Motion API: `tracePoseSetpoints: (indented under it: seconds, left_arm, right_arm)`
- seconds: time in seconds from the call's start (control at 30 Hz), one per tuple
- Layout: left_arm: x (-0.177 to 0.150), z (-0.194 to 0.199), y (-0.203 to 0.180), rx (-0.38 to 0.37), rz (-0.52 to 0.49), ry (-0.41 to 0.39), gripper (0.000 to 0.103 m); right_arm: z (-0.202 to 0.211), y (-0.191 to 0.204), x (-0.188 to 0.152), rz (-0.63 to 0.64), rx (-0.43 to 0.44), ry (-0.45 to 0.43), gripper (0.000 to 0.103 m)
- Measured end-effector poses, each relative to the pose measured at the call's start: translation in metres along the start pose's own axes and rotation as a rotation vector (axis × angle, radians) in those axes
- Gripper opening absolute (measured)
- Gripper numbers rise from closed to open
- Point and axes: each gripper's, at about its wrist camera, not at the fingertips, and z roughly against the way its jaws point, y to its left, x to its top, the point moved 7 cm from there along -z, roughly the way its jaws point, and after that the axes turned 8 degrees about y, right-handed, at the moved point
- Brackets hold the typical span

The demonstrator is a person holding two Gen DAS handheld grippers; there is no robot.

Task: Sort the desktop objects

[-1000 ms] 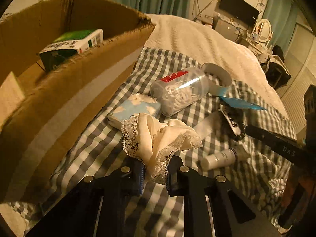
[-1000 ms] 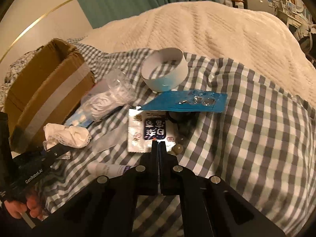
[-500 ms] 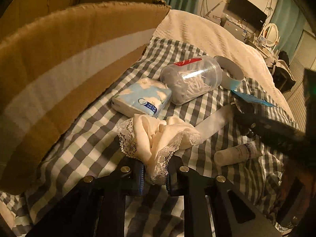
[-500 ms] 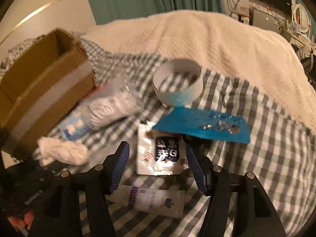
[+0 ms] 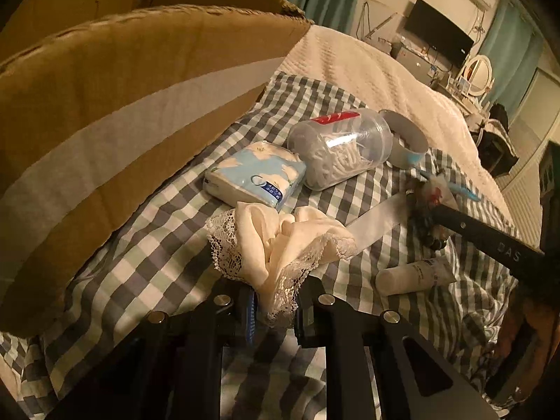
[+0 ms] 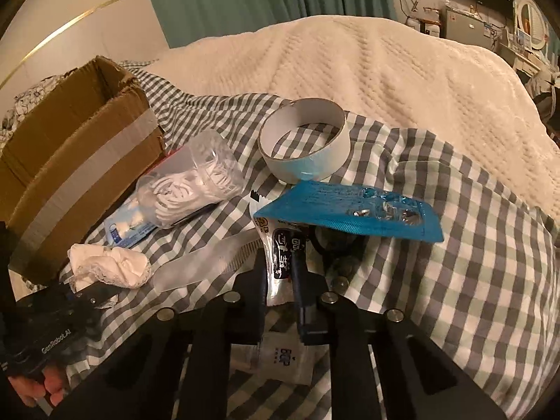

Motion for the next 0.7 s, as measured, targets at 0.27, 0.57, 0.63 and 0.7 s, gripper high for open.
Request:
tracePoseSetpoints:
  seconds: [0.27, 0.57, 0.63, 0.7]
  left_arm:
    - [0.000, 0.025, -0.004, -0.009, -0.008, -0.030, 0.016]
    - [0.007, 0.071, -0.014, -0.045, -0.026, -0.091, 0.016]
    - [0.017, 0.090, -0.015, -0.060, -0.031, -0.125, 0.016]
    - [0.032, 0.117, -0.012, -0.062, -0.035, -0.171, 0.016]
  right_arm:
    - [0.043, 0.000, -0.019, -0.057, 0.040, -0.023, 0.003]
    - [0.100, 0.033, -0.020, -0.052, 0.102, -0.083, 0.002]
    - [0.116, 0.048, -0.018, -0.032, 0.127, -0.099, 0.002]
    - [0.132, 0.069, -0.010, 0.006, 0.147, -0.118, 0.002]
